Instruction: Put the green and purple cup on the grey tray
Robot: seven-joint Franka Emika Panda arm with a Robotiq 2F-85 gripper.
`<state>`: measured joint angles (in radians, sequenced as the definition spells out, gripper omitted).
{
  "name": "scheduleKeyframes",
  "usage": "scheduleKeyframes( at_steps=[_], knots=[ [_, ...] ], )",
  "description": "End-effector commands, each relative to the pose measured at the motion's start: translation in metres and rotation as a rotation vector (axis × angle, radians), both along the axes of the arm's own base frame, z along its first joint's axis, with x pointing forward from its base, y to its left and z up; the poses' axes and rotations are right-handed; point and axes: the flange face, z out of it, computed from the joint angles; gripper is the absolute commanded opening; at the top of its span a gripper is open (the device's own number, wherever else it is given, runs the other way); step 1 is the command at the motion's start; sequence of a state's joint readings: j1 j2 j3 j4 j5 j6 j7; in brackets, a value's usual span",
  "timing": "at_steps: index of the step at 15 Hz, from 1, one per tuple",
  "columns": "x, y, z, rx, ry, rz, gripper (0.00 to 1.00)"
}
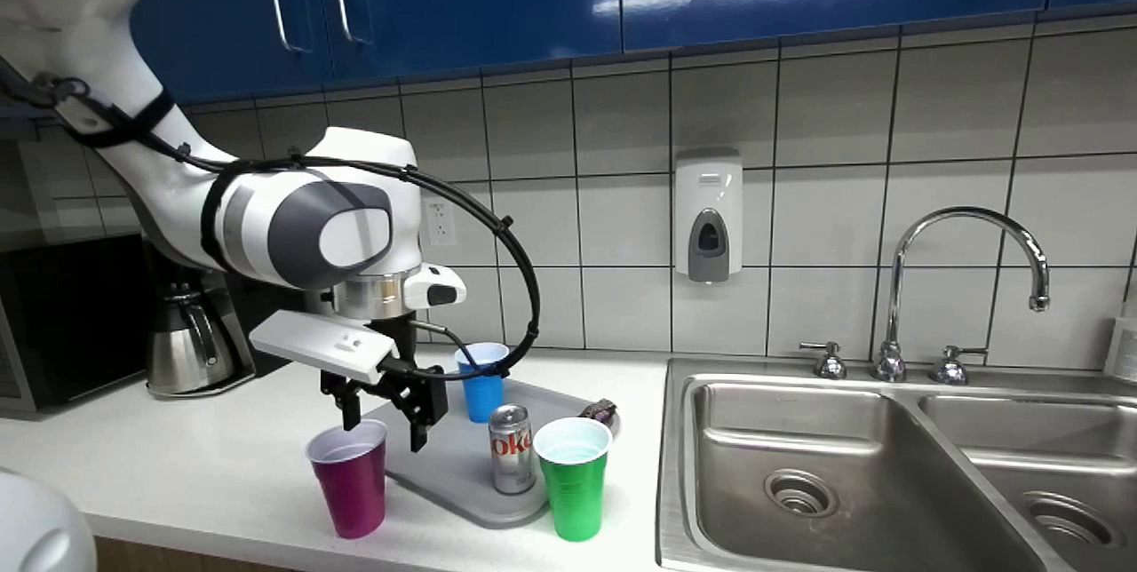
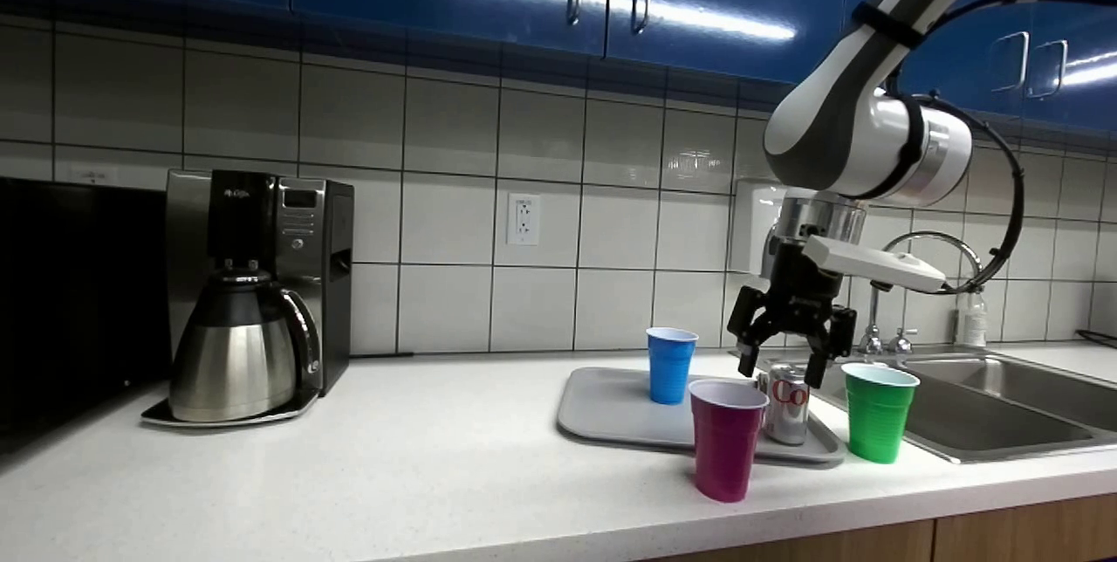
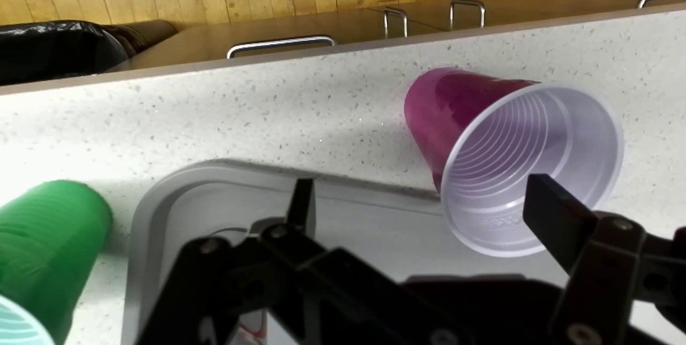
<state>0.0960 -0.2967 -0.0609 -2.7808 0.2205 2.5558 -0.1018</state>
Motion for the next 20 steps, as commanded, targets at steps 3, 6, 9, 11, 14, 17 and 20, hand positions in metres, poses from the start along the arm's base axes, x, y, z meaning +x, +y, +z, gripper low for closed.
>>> scheduleKeyframes(
  at_steps=[3,6,9,11,14,17,20],
  knots=[
    [0.004,0.015,-0.015,0.0,-0.009,-0.007,1.0],
    [0.004,0.02,-0.021,0.004,-0.007,-0.01,1.0],
    [0.005,0.024,-0.025,0.006,-0.005,-0.01,1.0],
    [0.004,0.025,-0.026,0.012,-0.003,-0.013,0.75],
    [0.004,0.026,-0.027,0.018,-0.002,-0.015,0.58],
    [0.004,0.026,-0.027,0.021,-0.001,-0.018,0.35],
    [0.004,0.026,-0.027,0.022,-0.001,-0.018,0.12]
  ],
)
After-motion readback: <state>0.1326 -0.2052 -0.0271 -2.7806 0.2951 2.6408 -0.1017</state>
